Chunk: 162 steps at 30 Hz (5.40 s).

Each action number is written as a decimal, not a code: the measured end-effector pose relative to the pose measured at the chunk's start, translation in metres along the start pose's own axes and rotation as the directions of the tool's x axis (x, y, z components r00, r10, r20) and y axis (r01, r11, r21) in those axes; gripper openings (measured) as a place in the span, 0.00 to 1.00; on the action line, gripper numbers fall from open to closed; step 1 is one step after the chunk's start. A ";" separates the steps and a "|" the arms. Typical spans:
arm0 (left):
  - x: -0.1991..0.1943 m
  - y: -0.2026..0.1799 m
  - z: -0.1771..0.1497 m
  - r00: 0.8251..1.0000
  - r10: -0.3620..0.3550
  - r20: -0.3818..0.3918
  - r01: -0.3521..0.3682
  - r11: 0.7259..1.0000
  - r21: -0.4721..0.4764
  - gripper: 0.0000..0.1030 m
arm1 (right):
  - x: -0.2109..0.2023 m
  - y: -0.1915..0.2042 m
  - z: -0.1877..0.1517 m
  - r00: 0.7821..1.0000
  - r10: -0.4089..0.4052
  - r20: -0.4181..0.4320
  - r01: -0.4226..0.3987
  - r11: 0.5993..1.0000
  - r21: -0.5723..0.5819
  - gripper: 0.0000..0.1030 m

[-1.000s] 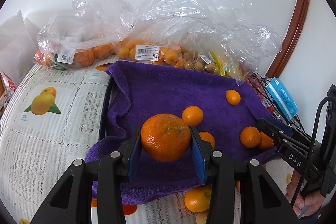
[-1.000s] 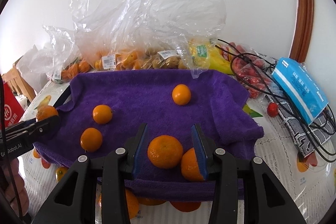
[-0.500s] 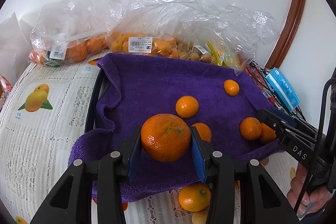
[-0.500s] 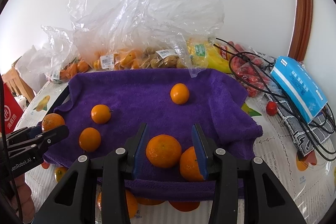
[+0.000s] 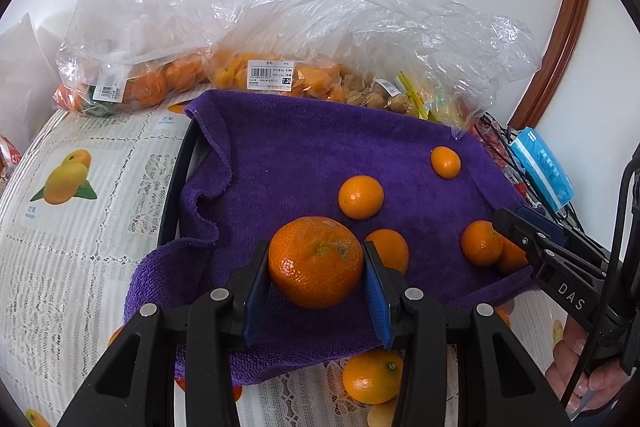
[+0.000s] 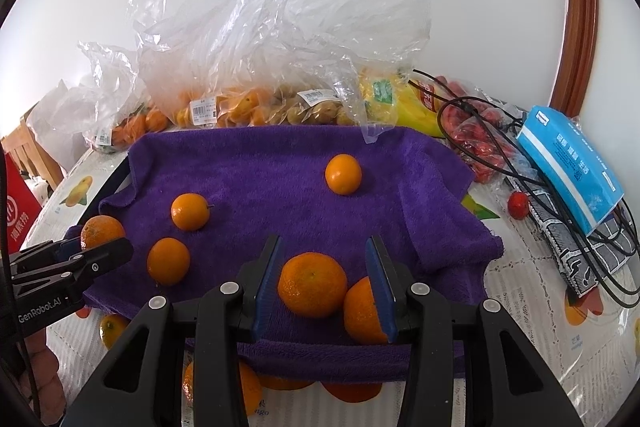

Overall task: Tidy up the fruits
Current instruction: 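Lower the orange onto the towel and open the left gripper, then move both open grippers back to the fruit in front of the towel, then close the right gripper on a large orange while the left gripper grasps an orange, then lift both held oranges and carry them over the purple towel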

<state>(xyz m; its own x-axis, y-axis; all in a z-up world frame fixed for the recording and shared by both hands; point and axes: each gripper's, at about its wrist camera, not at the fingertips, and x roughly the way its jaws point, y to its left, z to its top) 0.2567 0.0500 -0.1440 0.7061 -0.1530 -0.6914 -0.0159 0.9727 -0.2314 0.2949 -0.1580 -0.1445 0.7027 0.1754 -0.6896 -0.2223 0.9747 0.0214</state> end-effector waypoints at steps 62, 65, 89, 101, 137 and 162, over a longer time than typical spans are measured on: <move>-0.059 0.055 -0.032 1.000 -0.017 0.019 0.019 0.997 -0.070 0.57 | -0.021 0.051 -0.064 0.991 0.031 -0.131 -0.026 0.999 0.046 0.50; -0.055 0.052 -0.033 1.000 -0.023 -0.001 0.023 0.998 -0.059 0.57 | -0.013 0.052 -0.063 0.989 0.037 -0.140 -0.031 0.998 0.045 0.43; -0.020 -0.004 -0.048 0.998 -0.003 -0.069 0.001 1.000 -0.020 0.33 | -0.048 -0.009 -0.081 0.996 0.071 -0.055 -0.069 0.997 0.034 0.43; -0.014 -0.022 -0.055 0.992 0.104 -0.067 -0.097 0.990 0.101 0.33 | -0.036 -0.014 -0.084 0.990 0.075 -0.116 -0.066 0.995 0.075 0.43; -0.043 -0.011 -0.058 0.998 0.050 -0.043 -0.048 0.997 0.055 0.33 | -0.075 -0.012 -0.083 0.996 0.075 -0.051 -0.069 0.992 0.109 0.43; -0.073 -0.013 0.004 0.991 0.058 0.119 -0.065 0.997 0.050 0.33 | -0.081 -0.002 0.005 0.994 0.062 0.093 -0.069 0.995 0.075 0.43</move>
<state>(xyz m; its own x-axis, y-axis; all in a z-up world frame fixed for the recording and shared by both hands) 0.2084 0.0488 -0.0874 0.7832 -0.0742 -0.6174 -0.0263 0.9880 -0.1521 0.2418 -0.1737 -0.0853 0.7476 0.2471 -0.6165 -0.2187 0.9680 0.1229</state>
